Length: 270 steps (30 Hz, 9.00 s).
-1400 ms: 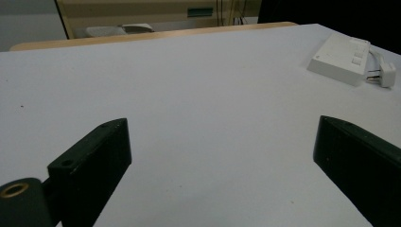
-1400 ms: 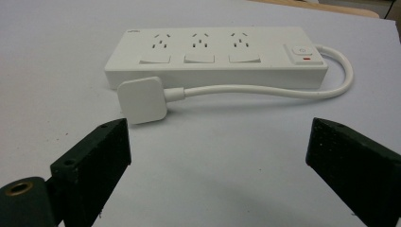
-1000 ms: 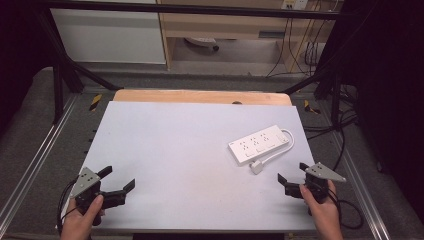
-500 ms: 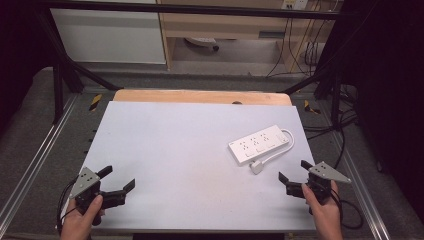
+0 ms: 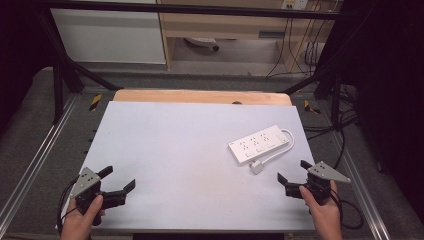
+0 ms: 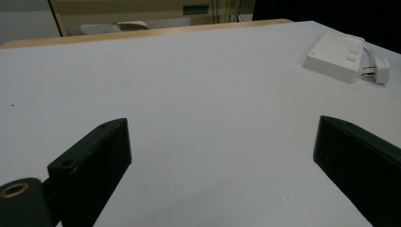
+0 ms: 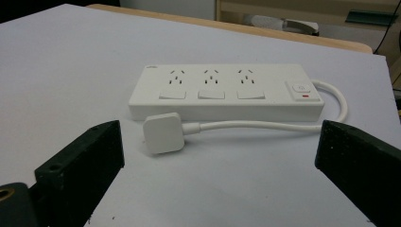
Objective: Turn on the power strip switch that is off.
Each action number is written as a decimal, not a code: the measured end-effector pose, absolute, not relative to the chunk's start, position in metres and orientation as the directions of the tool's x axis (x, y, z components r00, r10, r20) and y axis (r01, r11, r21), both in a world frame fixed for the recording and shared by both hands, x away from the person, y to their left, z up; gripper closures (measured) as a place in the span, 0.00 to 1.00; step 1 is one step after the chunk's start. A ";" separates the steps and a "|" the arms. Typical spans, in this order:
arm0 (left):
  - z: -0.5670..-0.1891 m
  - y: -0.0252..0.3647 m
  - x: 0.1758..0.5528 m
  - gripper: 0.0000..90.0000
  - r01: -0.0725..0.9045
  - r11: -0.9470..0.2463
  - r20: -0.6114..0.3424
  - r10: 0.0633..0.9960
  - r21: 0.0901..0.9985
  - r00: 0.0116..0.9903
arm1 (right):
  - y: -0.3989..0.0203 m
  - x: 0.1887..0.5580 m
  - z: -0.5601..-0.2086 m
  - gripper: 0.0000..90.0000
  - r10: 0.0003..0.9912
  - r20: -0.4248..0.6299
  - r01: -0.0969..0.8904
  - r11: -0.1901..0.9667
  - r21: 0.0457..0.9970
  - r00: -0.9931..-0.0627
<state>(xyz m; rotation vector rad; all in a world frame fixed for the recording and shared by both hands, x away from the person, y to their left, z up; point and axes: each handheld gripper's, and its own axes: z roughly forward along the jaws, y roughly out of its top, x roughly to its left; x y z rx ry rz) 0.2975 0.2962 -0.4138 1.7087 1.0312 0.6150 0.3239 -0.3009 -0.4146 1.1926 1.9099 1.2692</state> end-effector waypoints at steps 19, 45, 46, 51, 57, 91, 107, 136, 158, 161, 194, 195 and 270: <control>-0.415 0.297 0.298 0.06 0.358 -0.132 -0.074 0.859 0.924 0.507 | -0.292 0.321 -0.406 0.03 0.888 0.039 0.375 0.154 0.914 -0.459; -0.416 0.294 0.298 0.06 0.364 -0.151 -0.068 0.849 0.919 0.524 | -0.283 0.331 -0.373 0.03 0.868 0.030 0.359 0.173 0.917 -0.496; -0.416 0.293 0.298 0.06 0.366 -0.149 -0.069 0.851 0.919 0.521 | -0.283 0.333 -0.371 0.03 0.867 0.028 0.355 0.175 0.918 -0.498; -0.417 0.293 0.299 0.06 0.370 -0.153 -0.069 0.850 0.916 0.522 | -0.281 0.341 -0.362 0.02 0.862 0.016 0.348 0.188 0.918 -0.507; -0.418 0.293 0.299 0.06 0.377 -0.160 -0.066 0.851 0.912 0.521 | -0.279 0.354 -0.349 0.04 0.857 0.014 0.342 0.191 0.920 -0.515; -0.421 0.294 0.301 0.06 0.388 -0.162 -0.064 0.859 0.907 0.508 | -0.275 0.431 -0.346 0.44 0.896 0.031 0.365 0.148 0.919 -0.442; -0.422 0.292 0.301 0.06 0.397 -0.163 -0.071 0.856 0.903 0.512 | -0.277 0.447 -0.353 0.75 0.910 -0.011 0.328 0.161 0.931 -0.415; -0.423 0.291 0.302 0.06 0.401 -0.170 -0.065 0.858 0.900 0.510 | -0.282 0.456 -0.384 0.99 0.917 -0.061 0.332 0.204 0.921 -0.394; -0.424 0.290 0.302 0.06 0.404 -0.167 -0.072 0.855 0.899 0.513 | -0.297 0.460 -0.408 1.00 0.928 -0.036 0.379 0.186 0.906 -0.370; -0.424 0.290 0.302 0.06 0.403 -0.167 -0.071 0.856 0.900 0.513 | -0.300 0.461 -0.412 1.00 0.930 -0.040 0.388 0.191 0.902 -0.365; -0.423 0.290 0.301 0.06 0.401 -0.173 -0.064 0.856 0.900 0.513 | -0.302 0.461 -0.436 1.00 0.925 -0.027 0.454 0.212 0.866 -0.380; -0.423 0.290 0.301 0.06 0.401 -0.174 -0.064 0.856 0.900 0.514 | -0.301 0.461 -0.436 1.00 0.923 -0.031 0.454 0.217 0.864 -0.383; -0.421 0.291 0.300 0.06 0.392 -0.186 -0.052 0.851 0.901 0.523 | -0.285 0.463 -0.446 1.00 0.907 -0.037 0.462 0.248 0.851 -0.418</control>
